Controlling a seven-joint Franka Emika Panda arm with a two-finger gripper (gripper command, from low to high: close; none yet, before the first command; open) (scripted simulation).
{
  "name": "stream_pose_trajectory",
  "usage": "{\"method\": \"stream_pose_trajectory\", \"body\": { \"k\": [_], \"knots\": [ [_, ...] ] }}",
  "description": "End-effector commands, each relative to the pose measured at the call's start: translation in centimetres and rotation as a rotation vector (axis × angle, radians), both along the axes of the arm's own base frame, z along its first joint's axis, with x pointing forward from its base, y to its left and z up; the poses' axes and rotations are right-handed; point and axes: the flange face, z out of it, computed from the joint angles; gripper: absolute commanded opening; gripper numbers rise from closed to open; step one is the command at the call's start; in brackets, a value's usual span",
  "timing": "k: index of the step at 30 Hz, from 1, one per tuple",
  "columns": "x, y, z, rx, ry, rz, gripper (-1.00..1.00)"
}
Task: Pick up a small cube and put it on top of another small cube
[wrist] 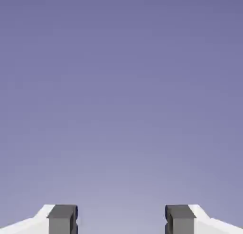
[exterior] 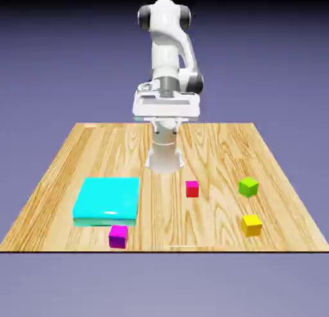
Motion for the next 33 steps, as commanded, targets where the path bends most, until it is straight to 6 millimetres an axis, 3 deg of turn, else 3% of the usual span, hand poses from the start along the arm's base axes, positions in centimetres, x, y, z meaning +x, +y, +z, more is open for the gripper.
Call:
{"method": "stream_pose_trajectory", "body": {
  "k": [1, 6, 11, 17, 23, 25, 28, 33],
  "knots": [
    [0.3, 1.6, -1.1, -0.053, 0.034, 0.066, 0.0],
    [0.3, 9.4, -7.2, -0.294, 0.197, 0.415, 0.0],
    [-2.0, 16.9, -13.3, -0.492, 0.335, 0.795, 0.0],
    [-7.8, 24.9, -19.7, -0.671, 0.447, 1.284, 0.0],
    [-16.1, 31.5, -24.0, -0.786, 0.476, 1.799, 0.0],
    [-18.1, 32.7, -24.6, -0.801, 0.468, 1.906, 0.0],
    [-17.9, 32.9, -25.5, -0.796, 0.461, 1.904, 0.0],
    [-17.8, 33.0, -28.6, -0.793, 0.458, 1.903, 0.0]
  ]
}}
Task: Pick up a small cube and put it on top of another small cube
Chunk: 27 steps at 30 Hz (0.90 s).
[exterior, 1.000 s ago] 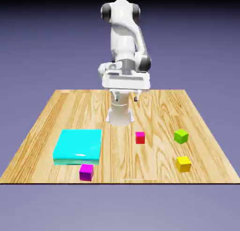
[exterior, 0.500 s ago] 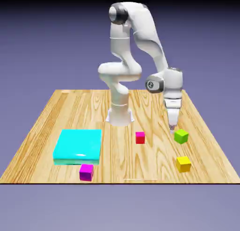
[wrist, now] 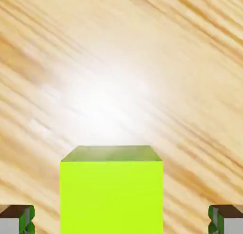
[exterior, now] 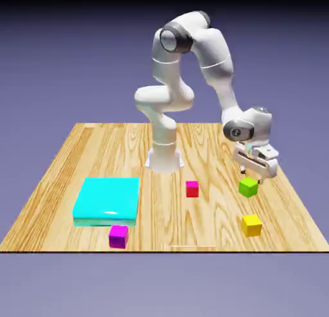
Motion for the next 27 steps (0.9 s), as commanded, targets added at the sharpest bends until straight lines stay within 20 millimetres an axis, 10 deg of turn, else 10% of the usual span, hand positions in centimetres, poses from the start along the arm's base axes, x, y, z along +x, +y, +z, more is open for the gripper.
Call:
{"method": "stream_pose_trajectory", "body": {
  "k": [1, 4, 5, 18, 27],
  "knots": [
    [0.0, -0.1, -0.8, -0.002, 0.0, 0.001, 0.0],
    [-0.2, -0.5, -2.9, -0.011, 0.0, 0.004, 0.0],
    [-0.2, -0.5, -2.9, -0.011, 0.0, 0.004, -1.0],
    [-0.3, -0.4, 4.1, -0.012, 0.001, 0.004, -1.0],
    [15.0, -9.4, 5.4, -0.013, 0.005, -0.075, -1.0]
  ]
}}
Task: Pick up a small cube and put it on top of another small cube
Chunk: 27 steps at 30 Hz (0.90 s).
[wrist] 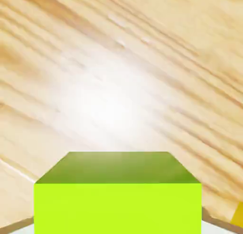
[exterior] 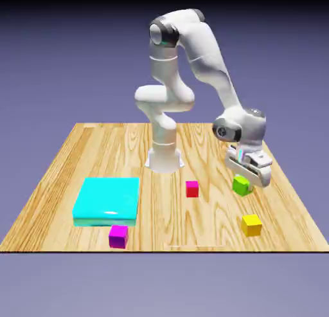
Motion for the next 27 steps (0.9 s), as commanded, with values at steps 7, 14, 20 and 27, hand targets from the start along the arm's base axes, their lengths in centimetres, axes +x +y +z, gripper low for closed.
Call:
{"method": "stream_pose_trajectory", "body": {
  "k": [7, 14, 20, 27],
  "knots": [
    [9.0, -11.6, 1.2, 0.001, 0.002, -0.058, -1.0],
    [14.0, -26.1, 2.6, 0.002, 0.001, -0.111, -1.0],
    [14.5, -39.7, 4.0, 0.002, -0.004, -0.154, -1.0],
    [14.5, -40.9, -2.8, 0.001, -0.005, -0.157, -1.0]
  ]
}}
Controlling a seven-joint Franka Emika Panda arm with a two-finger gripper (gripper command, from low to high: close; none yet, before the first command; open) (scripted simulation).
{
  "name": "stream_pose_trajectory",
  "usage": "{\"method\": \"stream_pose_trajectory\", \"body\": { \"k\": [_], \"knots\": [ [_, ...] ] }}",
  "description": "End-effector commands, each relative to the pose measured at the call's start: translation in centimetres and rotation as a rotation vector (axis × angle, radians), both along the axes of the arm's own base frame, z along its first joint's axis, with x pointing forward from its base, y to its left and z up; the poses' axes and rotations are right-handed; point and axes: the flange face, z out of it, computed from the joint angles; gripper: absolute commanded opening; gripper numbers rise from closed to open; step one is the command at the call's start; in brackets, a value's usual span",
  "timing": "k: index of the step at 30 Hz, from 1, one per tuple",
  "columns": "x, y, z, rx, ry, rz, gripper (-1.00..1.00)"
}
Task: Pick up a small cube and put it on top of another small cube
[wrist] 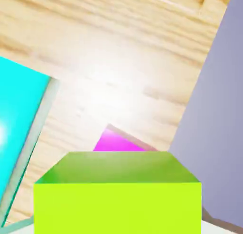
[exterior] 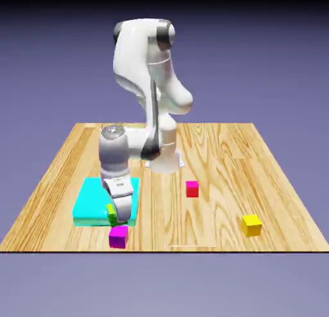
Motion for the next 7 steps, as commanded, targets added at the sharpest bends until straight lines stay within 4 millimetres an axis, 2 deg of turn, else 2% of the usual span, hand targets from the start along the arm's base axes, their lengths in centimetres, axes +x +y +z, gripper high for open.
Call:
{"method": "stream_pose_trajectory", "body": {
  "k": [1, 2, 6, 7],
  "knots": [
    [0.0, 0.0, 0.0, 0.0, -0.001, 0.0, 1.0],
    [0.0, 0.0, 0.0, 0.0, -0.001, 0.0, 1.0],
    [0.0, 0.1, 6.2, 0.0, -0.001, 0.0, 1.0],
    [0.0, 0.1, 7.0, 0.0, -0.001, 0.0, 1.0]
  ]
}}
